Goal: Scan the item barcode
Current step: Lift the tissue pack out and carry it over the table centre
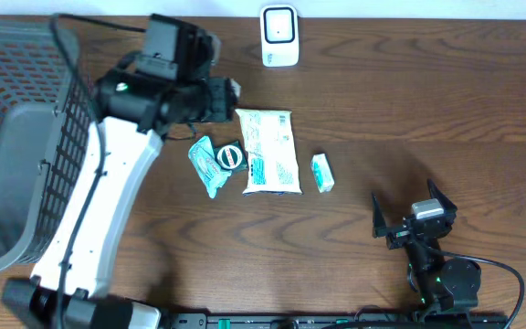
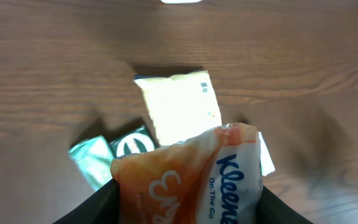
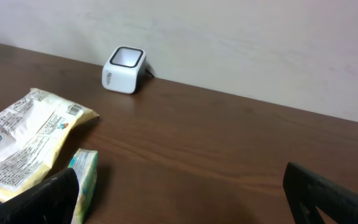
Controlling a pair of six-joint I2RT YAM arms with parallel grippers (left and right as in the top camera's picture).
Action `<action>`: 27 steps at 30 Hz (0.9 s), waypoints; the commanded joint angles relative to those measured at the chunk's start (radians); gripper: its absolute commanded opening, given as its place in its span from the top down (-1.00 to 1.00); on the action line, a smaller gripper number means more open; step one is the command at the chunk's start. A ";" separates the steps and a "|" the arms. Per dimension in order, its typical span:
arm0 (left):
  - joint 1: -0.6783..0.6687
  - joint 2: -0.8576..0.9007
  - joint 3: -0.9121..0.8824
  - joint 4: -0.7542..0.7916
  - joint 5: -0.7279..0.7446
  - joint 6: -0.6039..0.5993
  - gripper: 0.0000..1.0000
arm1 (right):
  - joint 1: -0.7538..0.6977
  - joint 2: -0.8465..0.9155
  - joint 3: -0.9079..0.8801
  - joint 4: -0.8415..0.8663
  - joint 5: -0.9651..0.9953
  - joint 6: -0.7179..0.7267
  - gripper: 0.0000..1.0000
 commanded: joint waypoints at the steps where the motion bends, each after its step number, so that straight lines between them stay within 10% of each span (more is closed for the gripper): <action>1: -0.037 0.063 -0.007 0.029 0.005 0.002 -0.01 | 0.007 -0.005 -0.001 -0.004 0.000 0.011 -0.98; 27: -0.170 0.223 -0.008 0.187 0.004 0.002 -0.02 | 0.007 -0.005 -0.001 -0.004 0.000 0.011 -0.99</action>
